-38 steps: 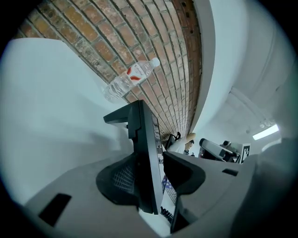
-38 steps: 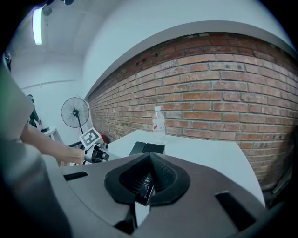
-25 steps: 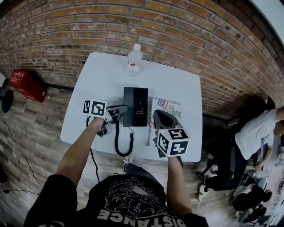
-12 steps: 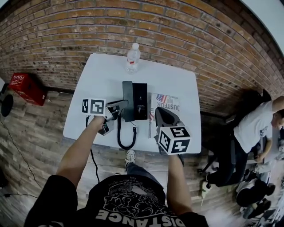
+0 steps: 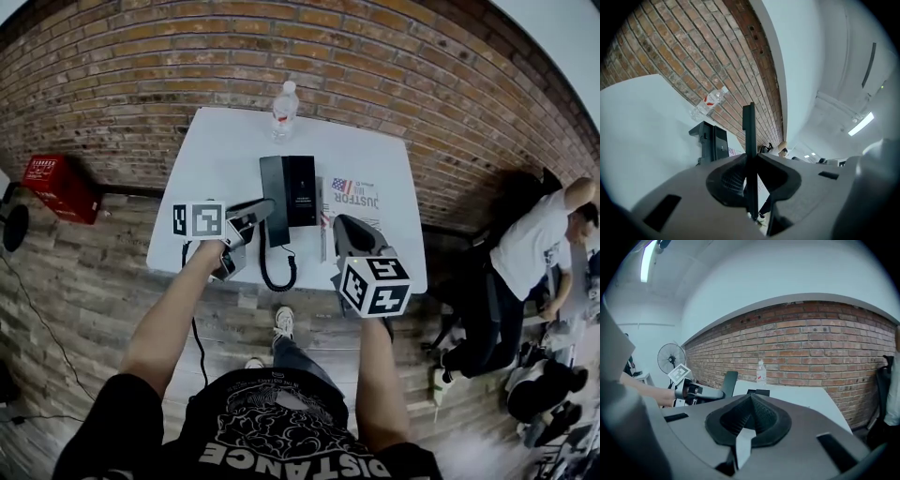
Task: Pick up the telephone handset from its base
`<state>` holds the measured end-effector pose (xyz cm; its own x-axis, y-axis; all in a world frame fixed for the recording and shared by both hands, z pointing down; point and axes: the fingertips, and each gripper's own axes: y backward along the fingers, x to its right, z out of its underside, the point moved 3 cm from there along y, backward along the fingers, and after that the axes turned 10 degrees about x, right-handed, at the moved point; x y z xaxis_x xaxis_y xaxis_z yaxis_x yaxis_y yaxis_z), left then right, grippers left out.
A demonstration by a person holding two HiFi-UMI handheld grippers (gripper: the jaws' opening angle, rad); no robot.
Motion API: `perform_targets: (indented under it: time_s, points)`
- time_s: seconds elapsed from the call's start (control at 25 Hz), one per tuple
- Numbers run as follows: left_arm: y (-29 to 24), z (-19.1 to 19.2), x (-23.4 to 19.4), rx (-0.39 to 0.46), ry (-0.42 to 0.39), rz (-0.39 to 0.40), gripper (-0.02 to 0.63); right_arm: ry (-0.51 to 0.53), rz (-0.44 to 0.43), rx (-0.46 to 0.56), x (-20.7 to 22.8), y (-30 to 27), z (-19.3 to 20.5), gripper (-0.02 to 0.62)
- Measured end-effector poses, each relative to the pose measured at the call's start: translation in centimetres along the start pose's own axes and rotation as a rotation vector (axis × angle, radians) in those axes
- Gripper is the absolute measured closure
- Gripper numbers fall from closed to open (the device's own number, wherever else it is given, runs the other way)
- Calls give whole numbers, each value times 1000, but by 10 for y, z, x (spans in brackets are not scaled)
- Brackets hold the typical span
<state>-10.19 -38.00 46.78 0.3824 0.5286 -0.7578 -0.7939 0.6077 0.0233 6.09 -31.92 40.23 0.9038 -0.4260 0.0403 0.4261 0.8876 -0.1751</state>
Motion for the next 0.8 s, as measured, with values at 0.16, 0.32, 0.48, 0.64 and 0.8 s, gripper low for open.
perform_targets:
  time_s: [0.16,0.32,0.48,0.64,0.8]
  points:
    - [16,-1,24,15,-32,18,534,10,14,18,-12,16,-10,594]
    - [29,-1,47,32,-61,34,534,19,21,36,-21,31,-19,595]
    - [38,-4,71,64,-89,48,534,28,18,52,-26,44,-26,595]
    - [46,-3,95,91,-131,36,534,25,7,56,-28,60,-27,595]
    - [58,13,117,117,-184,0,534,25,-18,65,-29,84,-23,595]
